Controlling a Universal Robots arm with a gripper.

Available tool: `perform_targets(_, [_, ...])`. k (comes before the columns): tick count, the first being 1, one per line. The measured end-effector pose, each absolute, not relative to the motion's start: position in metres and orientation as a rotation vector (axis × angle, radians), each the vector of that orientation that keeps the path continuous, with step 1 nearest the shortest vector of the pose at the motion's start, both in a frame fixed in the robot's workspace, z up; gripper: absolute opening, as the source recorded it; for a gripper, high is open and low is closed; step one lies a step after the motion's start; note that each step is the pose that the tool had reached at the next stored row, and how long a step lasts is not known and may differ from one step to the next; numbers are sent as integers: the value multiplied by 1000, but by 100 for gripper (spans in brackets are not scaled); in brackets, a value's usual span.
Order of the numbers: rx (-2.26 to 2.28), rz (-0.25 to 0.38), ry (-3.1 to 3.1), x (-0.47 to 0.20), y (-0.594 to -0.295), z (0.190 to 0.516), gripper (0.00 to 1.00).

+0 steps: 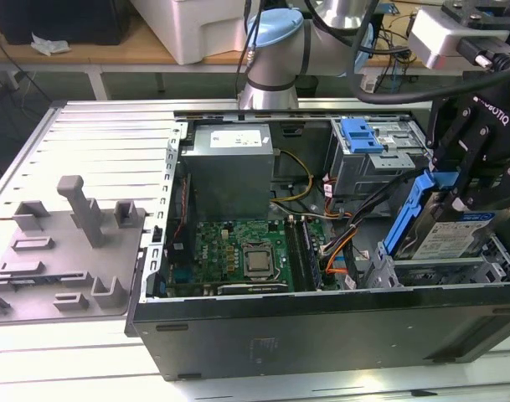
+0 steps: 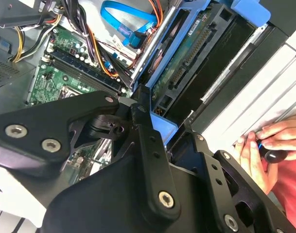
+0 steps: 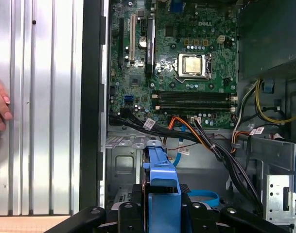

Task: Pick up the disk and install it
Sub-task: 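Insert the disk into the insertion slot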

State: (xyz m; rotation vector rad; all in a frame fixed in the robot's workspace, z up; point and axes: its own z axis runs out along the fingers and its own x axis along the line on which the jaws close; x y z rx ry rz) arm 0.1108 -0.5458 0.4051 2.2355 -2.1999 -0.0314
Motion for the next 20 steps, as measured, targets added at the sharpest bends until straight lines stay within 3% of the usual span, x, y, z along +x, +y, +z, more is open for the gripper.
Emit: perform_targets(20, [2235,-31,-2200,111,-546,395,37])
